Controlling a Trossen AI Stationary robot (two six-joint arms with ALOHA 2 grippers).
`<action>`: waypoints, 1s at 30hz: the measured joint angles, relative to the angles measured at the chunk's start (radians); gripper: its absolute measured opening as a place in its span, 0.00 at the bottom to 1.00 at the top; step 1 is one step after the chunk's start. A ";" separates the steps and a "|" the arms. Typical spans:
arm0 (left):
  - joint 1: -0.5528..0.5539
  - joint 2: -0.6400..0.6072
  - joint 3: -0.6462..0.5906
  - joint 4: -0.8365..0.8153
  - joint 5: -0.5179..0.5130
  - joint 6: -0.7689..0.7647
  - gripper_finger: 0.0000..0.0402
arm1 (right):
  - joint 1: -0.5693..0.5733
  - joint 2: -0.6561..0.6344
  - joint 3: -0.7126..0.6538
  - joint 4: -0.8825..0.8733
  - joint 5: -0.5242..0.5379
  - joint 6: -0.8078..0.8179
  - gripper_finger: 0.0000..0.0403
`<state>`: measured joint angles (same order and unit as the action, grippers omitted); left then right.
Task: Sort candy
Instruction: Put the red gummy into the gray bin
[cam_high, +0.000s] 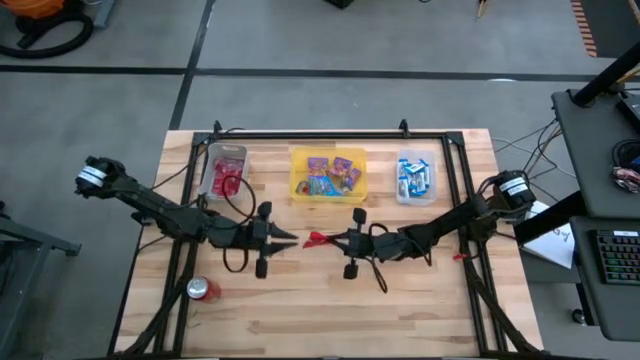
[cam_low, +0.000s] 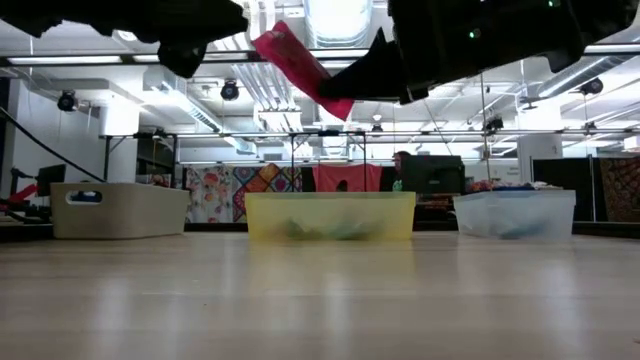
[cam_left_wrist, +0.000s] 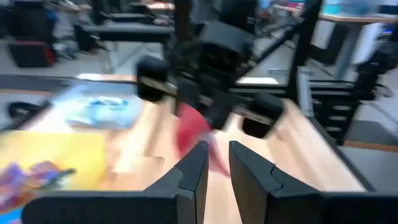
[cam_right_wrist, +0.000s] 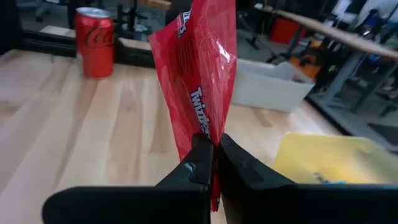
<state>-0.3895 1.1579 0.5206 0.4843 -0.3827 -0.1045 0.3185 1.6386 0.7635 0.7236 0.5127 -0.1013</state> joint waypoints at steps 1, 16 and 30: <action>0.002 0.001 -0.007 0.001 0.022 -0.011 0.13 | -0.002 0.000 0.000 0.009 0.009 -0.014 0.02; 0.008 0.146 -0.040 0.206 -0.103 -0.074 0.46 | -0.026 0.000 0.048 0.044 0.064 -0.076 0.02; 0.040 0.266 0.038 0.291 -0.168 -0.026 0.29 | -0.025 0.000 0.064 0.033 0.030 -0.083 0.02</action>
<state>-0.3496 1.4241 0.5585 0.7753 -0.5510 -0.1308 0.2939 1.6382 0.8276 0.7562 0.5423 -0.1840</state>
